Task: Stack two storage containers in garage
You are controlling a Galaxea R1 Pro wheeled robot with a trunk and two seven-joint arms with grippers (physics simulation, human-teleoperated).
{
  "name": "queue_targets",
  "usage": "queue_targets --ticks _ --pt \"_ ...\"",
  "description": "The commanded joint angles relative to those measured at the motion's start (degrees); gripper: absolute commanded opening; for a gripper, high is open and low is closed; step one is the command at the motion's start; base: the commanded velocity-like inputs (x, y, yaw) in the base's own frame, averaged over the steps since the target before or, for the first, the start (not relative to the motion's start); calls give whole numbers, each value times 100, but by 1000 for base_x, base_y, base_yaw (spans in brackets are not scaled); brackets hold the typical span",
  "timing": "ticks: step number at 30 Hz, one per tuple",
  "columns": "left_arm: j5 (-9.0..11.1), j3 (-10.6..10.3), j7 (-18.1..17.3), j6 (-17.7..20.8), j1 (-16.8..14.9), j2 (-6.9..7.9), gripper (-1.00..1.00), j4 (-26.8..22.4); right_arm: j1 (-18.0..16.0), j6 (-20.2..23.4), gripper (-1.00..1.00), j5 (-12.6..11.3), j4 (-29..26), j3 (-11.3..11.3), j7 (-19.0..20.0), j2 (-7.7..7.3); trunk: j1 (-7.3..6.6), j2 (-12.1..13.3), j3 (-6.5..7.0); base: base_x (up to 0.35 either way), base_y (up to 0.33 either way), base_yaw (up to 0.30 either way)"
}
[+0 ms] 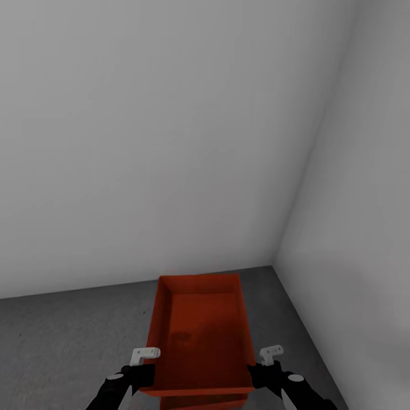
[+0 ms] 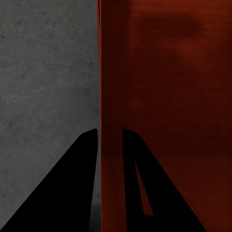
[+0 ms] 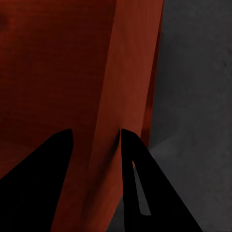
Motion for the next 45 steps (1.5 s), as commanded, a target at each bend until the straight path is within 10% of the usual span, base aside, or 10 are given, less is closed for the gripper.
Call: queue_targets --ticks 1,45 --pt "-138 70 189 33 -2 97 -100 -1 0 -38 -100 -57 -25 108 537 -4 0 -3 -5 0 0 0" --pt "-137 70 189 33 -2 111 -100 0 0 -39 -100 -65 -25 103 563 -4 0 -3 -5 0 -11 43"
